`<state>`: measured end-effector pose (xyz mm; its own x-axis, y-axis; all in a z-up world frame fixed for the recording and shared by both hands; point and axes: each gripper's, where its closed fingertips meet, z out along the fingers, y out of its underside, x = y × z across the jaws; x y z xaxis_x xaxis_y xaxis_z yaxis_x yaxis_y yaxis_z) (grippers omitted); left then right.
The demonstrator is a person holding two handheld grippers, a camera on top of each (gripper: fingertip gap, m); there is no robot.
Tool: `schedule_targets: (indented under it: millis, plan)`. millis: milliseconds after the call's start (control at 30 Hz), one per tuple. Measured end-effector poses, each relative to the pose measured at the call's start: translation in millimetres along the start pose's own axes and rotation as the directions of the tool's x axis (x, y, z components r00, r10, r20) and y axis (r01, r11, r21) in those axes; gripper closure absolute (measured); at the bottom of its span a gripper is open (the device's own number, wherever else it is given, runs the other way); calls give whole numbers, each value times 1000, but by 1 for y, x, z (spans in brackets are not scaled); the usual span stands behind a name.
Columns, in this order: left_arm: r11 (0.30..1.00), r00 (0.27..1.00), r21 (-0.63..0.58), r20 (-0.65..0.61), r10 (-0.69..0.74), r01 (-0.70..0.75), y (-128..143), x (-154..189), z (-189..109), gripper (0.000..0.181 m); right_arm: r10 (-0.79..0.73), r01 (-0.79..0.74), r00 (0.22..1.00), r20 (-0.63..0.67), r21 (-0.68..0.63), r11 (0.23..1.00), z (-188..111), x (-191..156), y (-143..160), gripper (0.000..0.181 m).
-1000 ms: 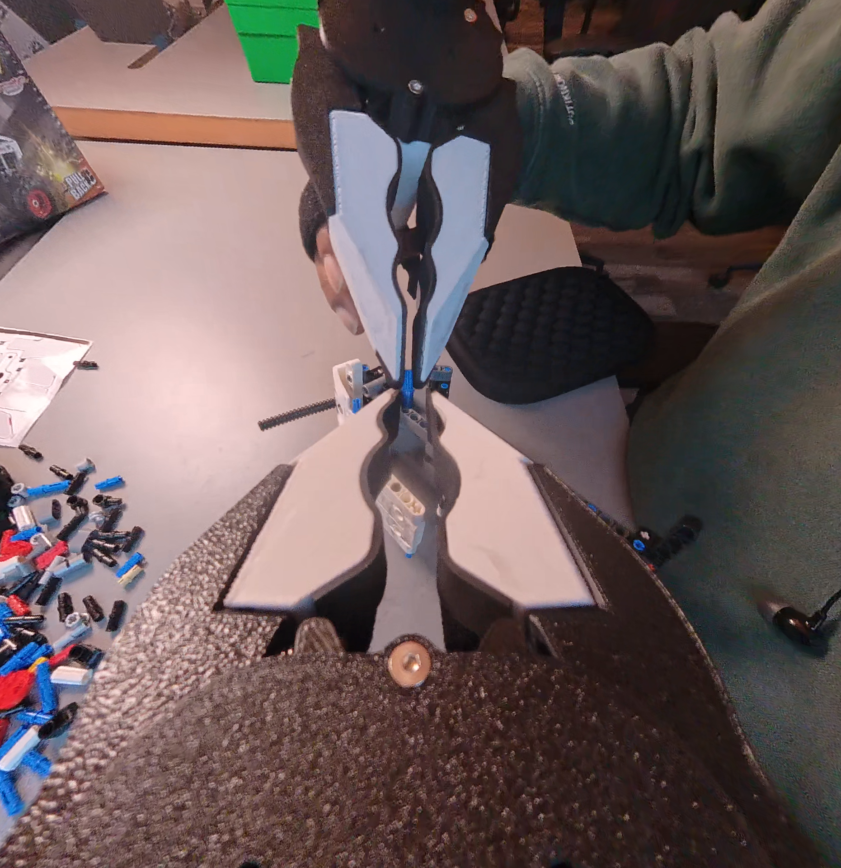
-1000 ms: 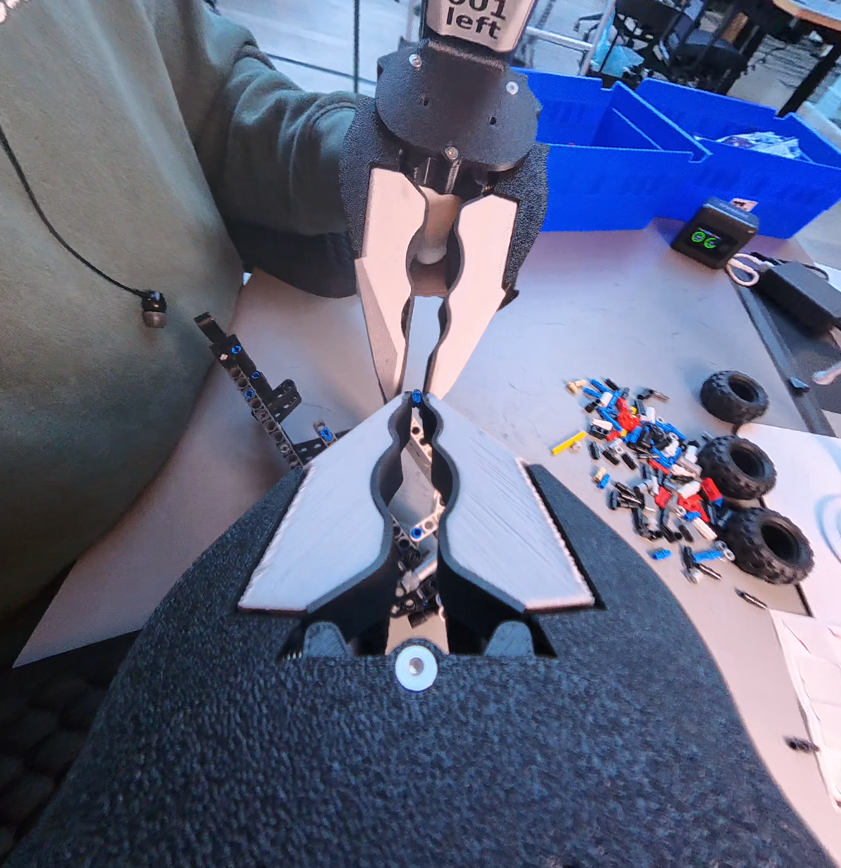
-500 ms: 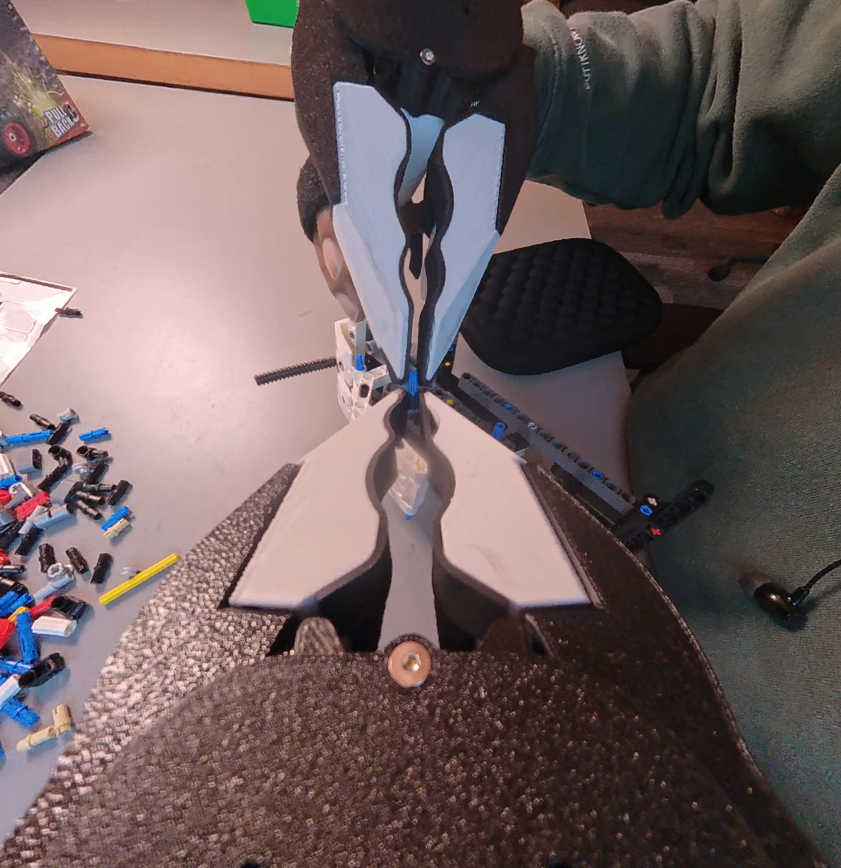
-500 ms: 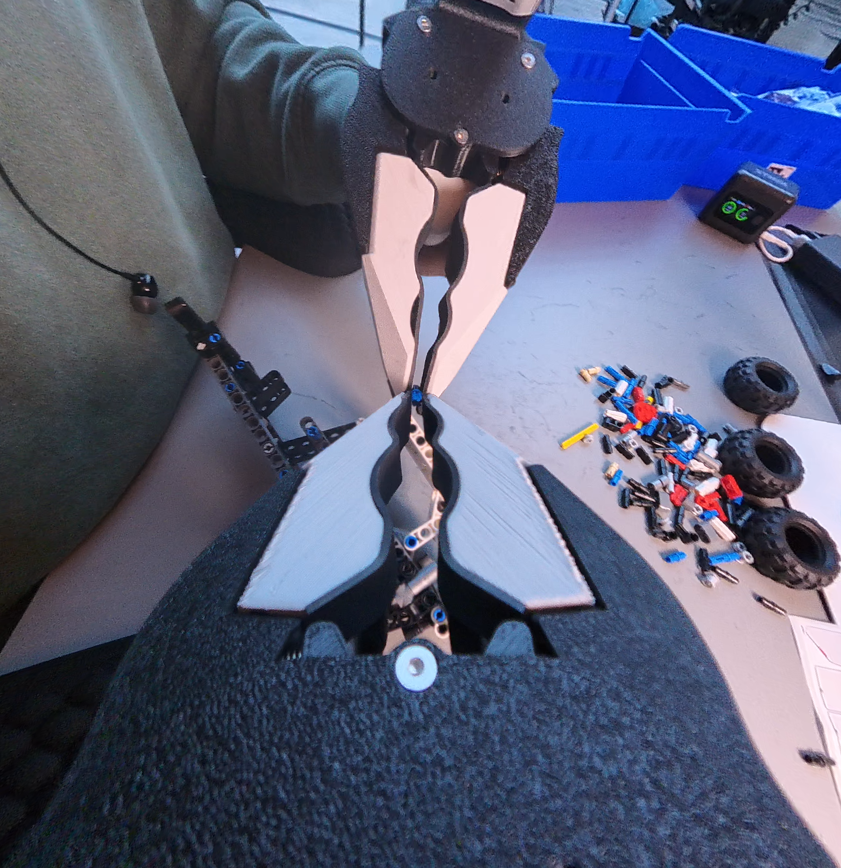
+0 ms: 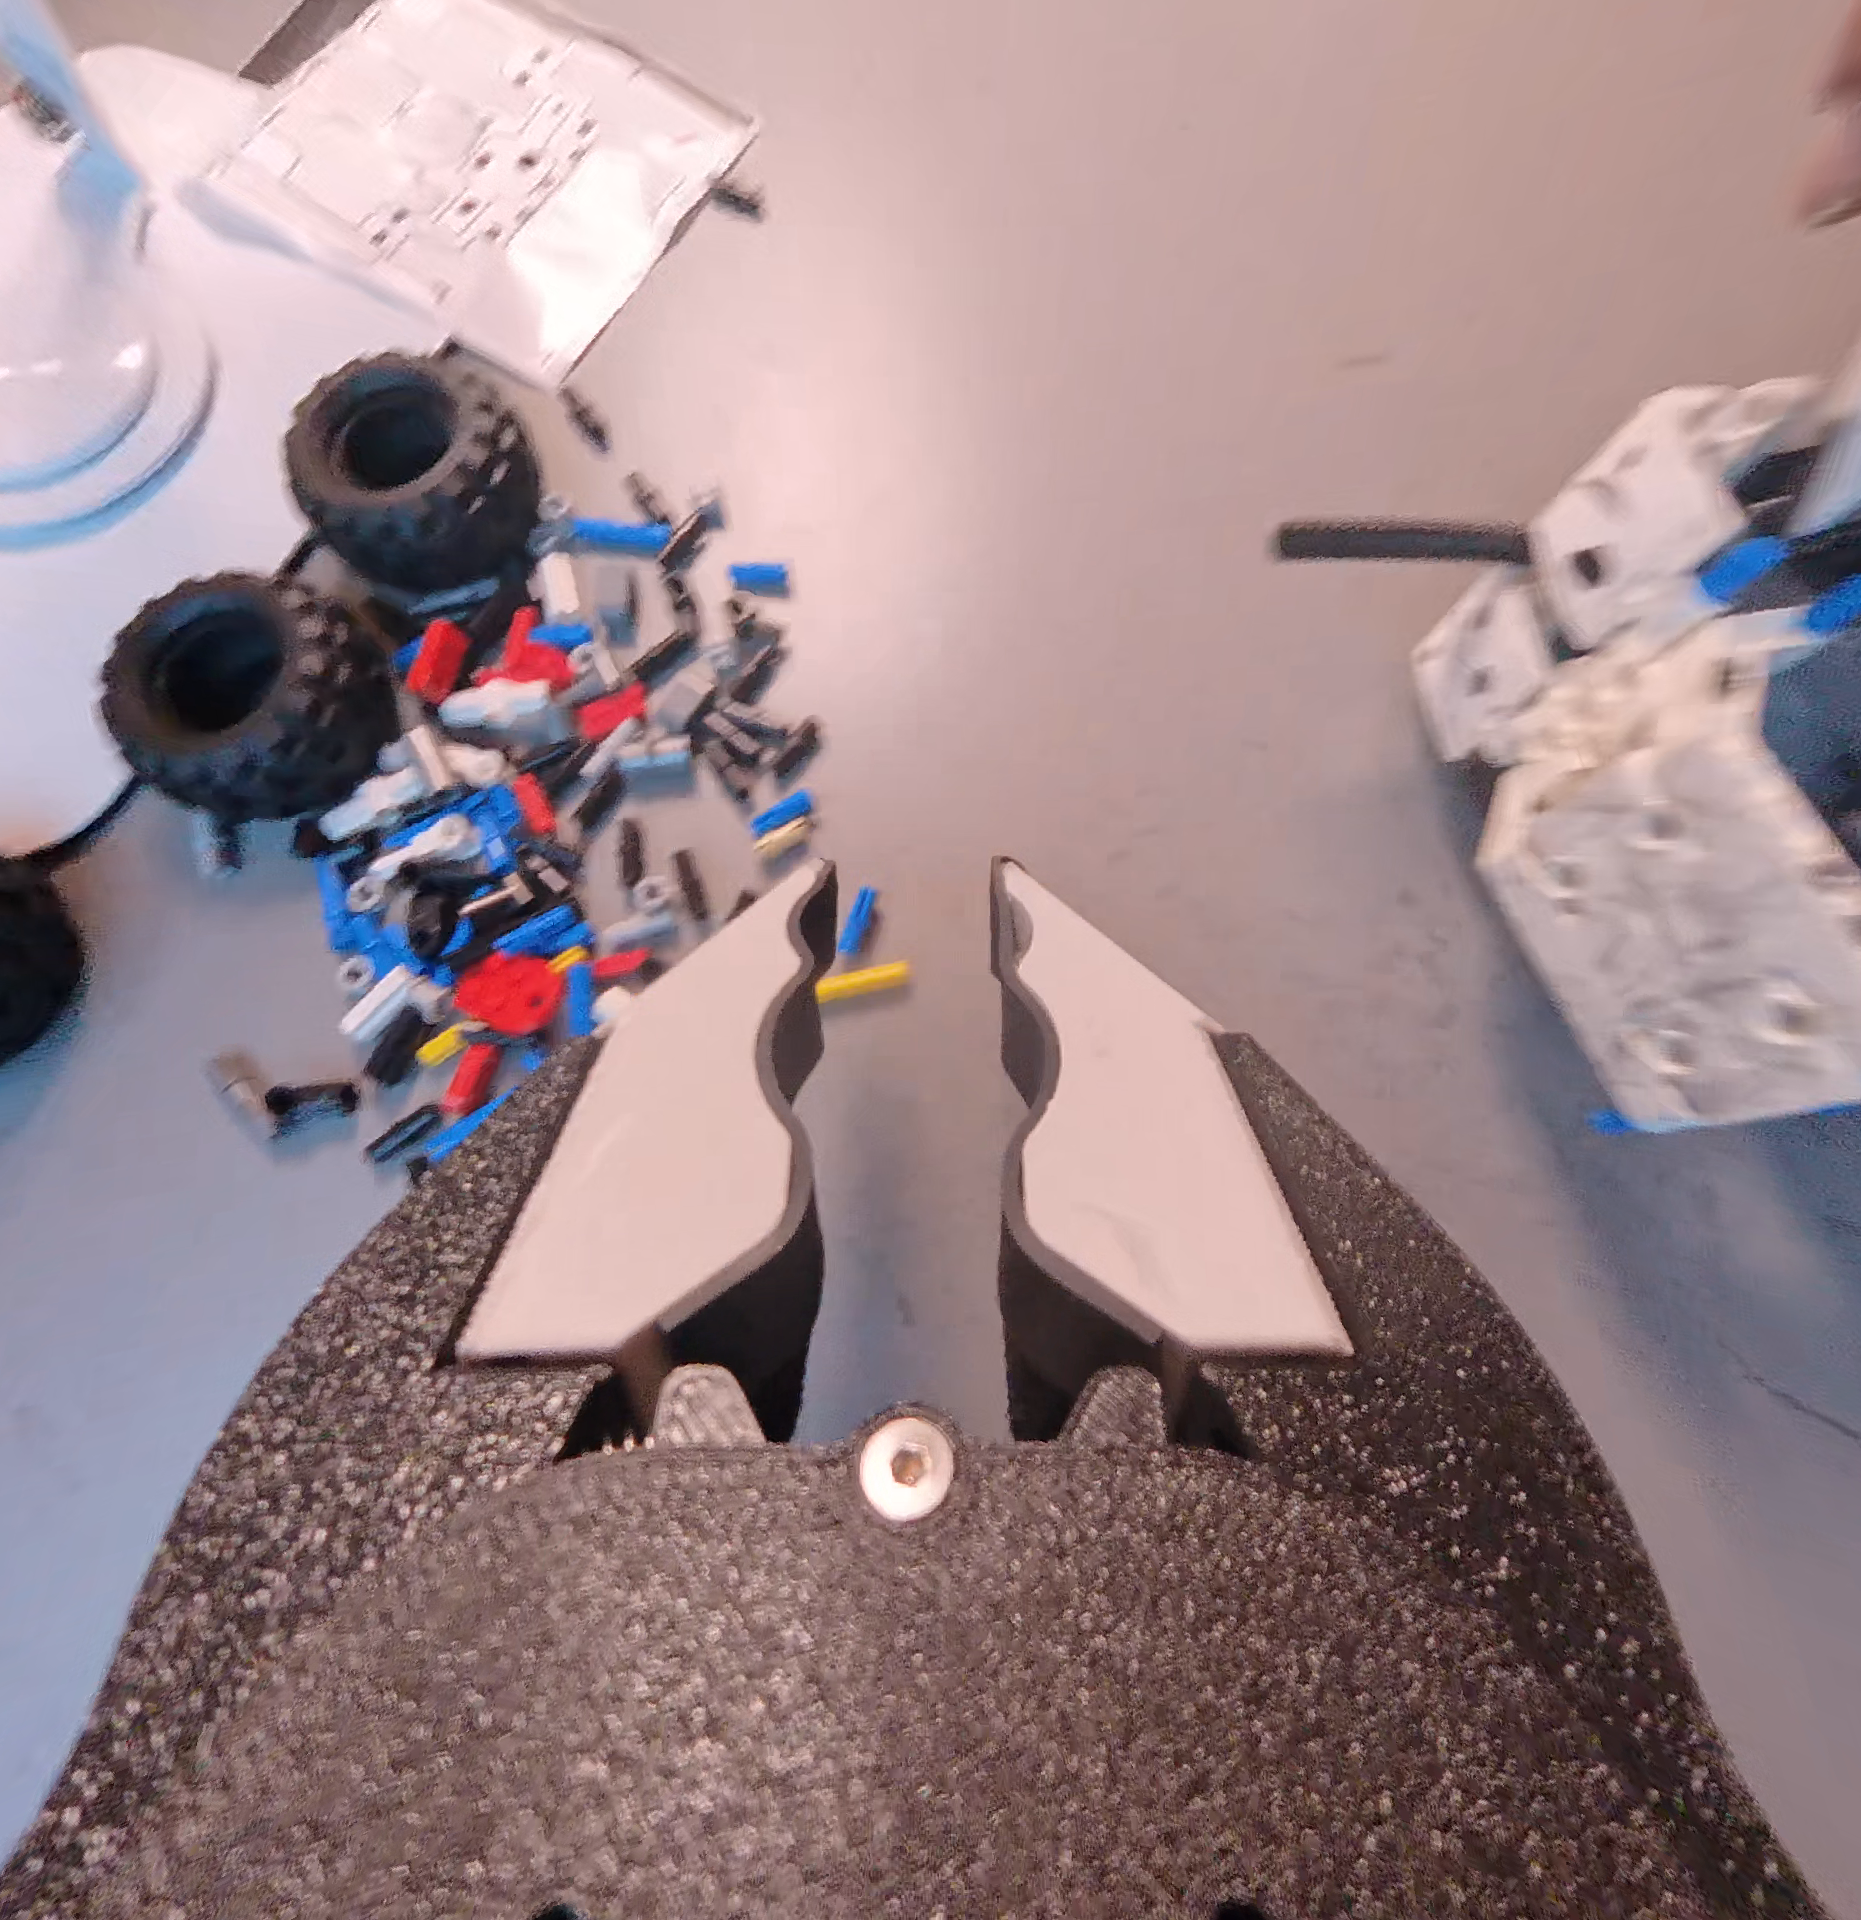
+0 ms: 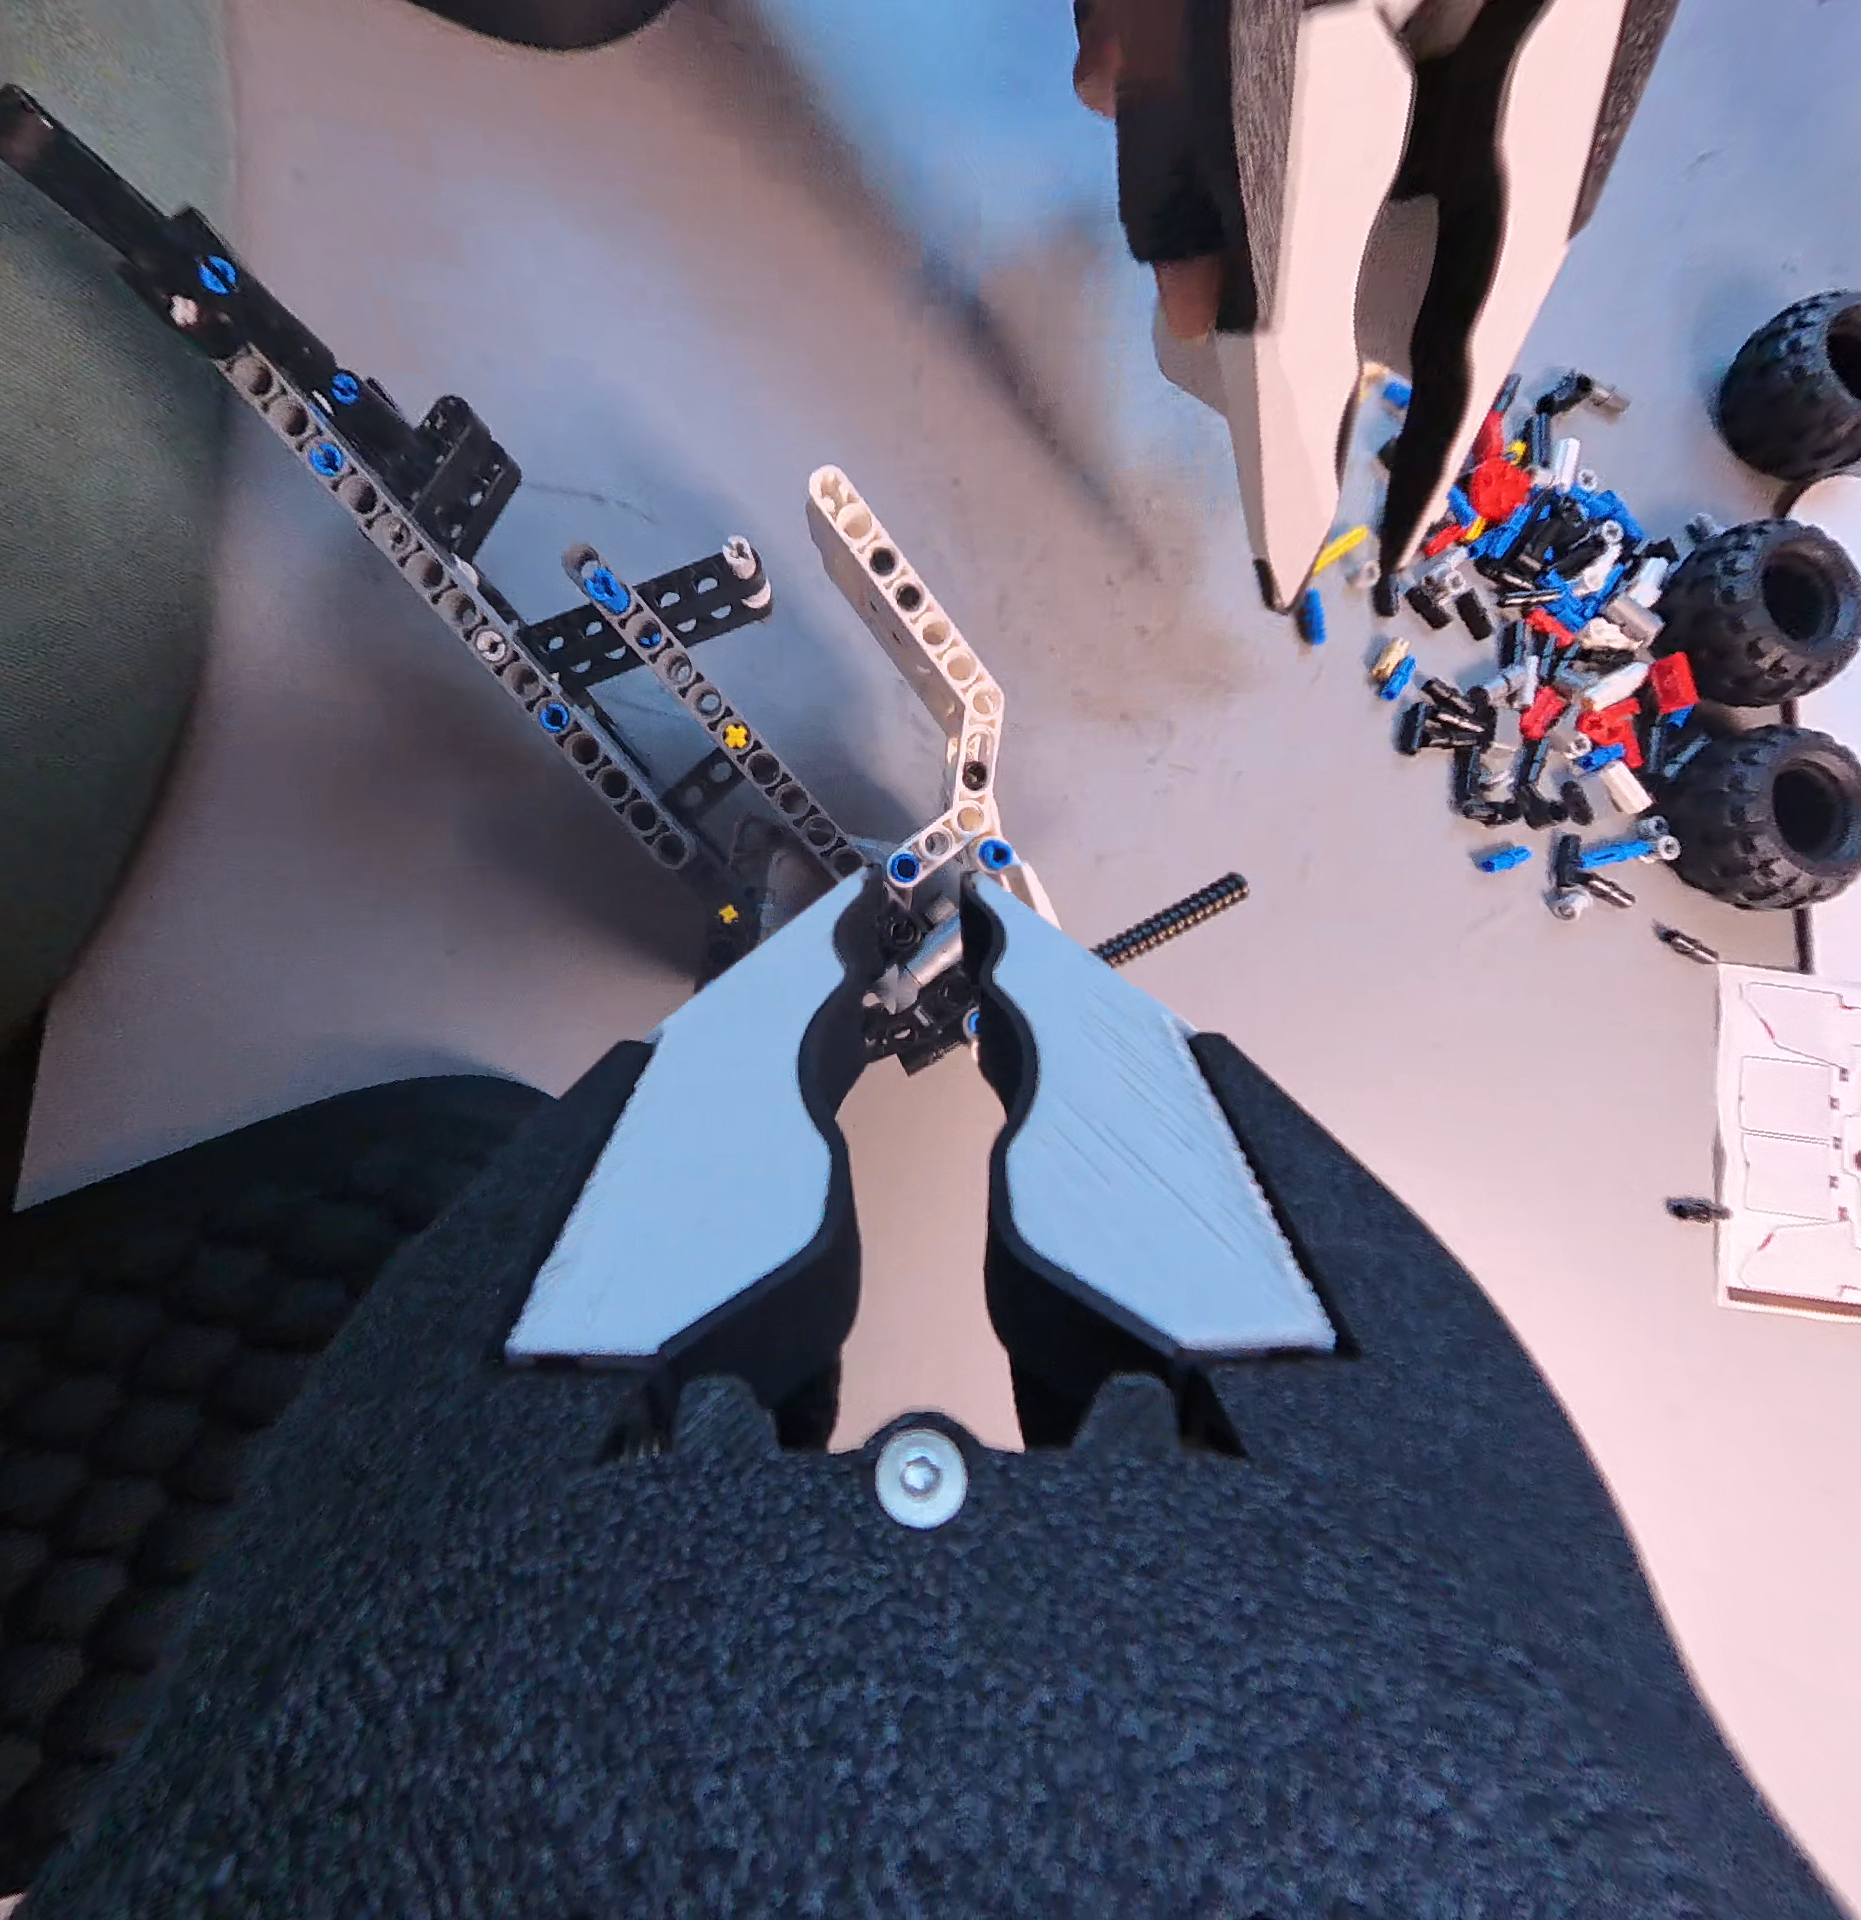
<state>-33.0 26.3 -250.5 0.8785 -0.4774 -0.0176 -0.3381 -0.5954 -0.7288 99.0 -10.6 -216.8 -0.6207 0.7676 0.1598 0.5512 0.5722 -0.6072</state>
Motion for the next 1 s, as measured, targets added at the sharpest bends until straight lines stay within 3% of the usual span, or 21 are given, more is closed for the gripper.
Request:
schedule_targets:
  millis: [133,267,367,667,1000]
  plan:
    - [987,945,132,-324,-39,86,-36,71,-20,151,1,-1,1000,23,-28,1000,5,-1,1,172]
    - [995,876,76,-482,-24,69,-36,121,-16,144,4,-2,999,43,-37,999,7,-1,-1,178]
    - [999,873,42,-487,-3,27,-33,134,-5,146,5,-4,999,43,-39,999,7,-2,-1,178]
    - [1000,902,17,-431,26,-21,-31,129,-3,160,63,-65,996,61,45,997,10,-8,-5,177]
    - [995,935,15,-341,96,-96,-29,128,-1,162,122,-125,992,33,120,985,10,-10,-6,174]
